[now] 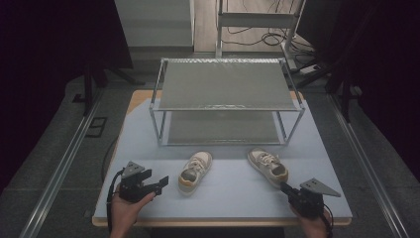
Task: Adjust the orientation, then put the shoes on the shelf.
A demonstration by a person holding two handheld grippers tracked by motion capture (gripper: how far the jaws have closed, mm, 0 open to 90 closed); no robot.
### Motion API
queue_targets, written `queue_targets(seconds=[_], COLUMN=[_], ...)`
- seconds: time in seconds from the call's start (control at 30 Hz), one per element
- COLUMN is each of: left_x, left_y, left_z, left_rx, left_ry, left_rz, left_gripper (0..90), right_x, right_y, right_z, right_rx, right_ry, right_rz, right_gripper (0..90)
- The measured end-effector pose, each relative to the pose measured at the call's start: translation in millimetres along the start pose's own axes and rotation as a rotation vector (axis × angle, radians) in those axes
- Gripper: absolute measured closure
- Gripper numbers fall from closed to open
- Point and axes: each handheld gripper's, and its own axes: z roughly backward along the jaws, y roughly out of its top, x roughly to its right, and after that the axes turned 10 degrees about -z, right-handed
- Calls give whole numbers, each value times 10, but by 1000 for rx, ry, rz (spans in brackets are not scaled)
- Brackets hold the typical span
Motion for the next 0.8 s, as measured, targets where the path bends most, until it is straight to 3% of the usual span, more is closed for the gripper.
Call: queue_targets(seconds=[0.17, 0.2, 0.23, 0.27, 0.3, 0.4, 0.53, 0.8], left_x=[9, 23, 23, 45, 45, 102, 163, 319], left_y=[3, 11, 11, 20, 20, 53, 91, 150], left_z=[11, 20, 20, 29, 29, 60, 75, 62], left_rx=[2, 1, 1, 3, 3, 5, 1, -19], left_ry=[0, -3, -3, -9, -9, -25, -42, -71], left_rz=[-3, -6, -6, -10, -10, -25, -43, -93], left_gripper=[273, 273, 273, 272, 271, 265, 253, 227], right_x=[-23, -48, -48, -67, -67, -87, -85, -42], right_y=[35, 58, 58, 78, 78, 132, 193, 312], right_z=[49, 76, 76, 103, 103, 155, 192, 135], right_rx=[16, 29, 29, 42, 42, 67, 87, 49], right_ry=[38, 56, 56, 74, 74, 79, 73, 83], right_rz=[11, 18, 18, 25, 25, 30, 37, 59], right_gripper=[781, 721, 721, 649, 649, 499, 413, 282])
